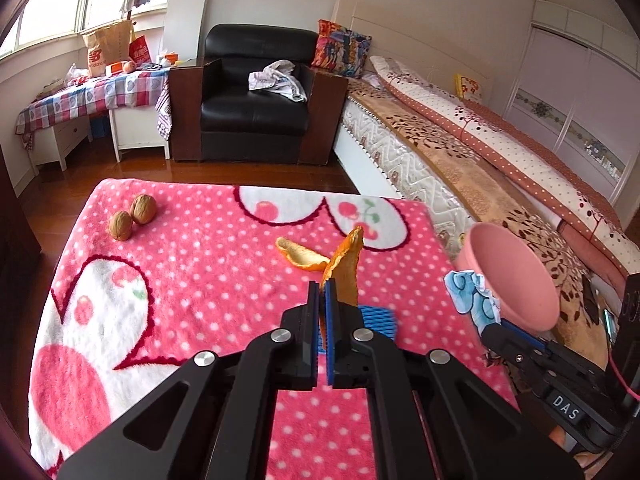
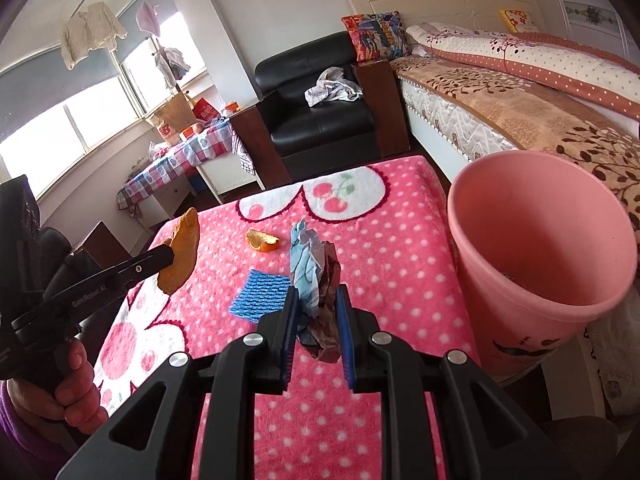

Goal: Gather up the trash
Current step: 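Carry the orange peel and blue cloth over the bucket and open both tools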

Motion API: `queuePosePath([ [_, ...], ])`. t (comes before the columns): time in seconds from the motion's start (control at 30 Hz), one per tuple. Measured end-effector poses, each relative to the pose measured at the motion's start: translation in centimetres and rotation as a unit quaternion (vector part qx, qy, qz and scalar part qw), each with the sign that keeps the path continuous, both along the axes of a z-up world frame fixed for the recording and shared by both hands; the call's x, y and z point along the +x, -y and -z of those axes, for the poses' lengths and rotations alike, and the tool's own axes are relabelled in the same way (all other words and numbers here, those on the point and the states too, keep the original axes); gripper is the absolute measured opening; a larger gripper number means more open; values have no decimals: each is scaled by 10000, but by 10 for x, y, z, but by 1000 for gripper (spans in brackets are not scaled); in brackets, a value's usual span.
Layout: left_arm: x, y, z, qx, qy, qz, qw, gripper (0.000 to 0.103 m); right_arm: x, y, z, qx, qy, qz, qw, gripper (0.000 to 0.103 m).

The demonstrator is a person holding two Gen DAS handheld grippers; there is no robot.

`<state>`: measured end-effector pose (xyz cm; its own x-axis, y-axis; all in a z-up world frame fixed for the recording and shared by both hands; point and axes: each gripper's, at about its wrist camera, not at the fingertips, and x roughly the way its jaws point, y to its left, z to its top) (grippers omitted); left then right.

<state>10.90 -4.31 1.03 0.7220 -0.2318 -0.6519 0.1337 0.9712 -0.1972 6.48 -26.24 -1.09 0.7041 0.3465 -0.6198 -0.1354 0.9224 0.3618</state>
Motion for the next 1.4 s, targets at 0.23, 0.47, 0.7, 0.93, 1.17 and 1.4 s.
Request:
queuePosePath([
  [0.23,-11,23,-10,-26,122,284,9995,2,-12,15,-8,55,109,185,9998,18],
  [0.47,-14,47,-17,-52,189,551,9983,2,-21,36,-12,90,217,431,9988,18],
  [0.7,-10,73,-23,-54,256,806,9964,2,-25,68,-18,114,363,827,9959,18],
  [0.93,-2,110,-29,-51,315,1160,9927,2,-25,106,-19,163,443,1284,9906,18],
  [1.17,11,153,-27,-5,343,1516,9878,2,-19,149,-13,228,407,1725,9839,18],
  [1.4,23,191,-14,47,200,1791,9836,2,-9,184,1,327,272,2026,9783,18],
])
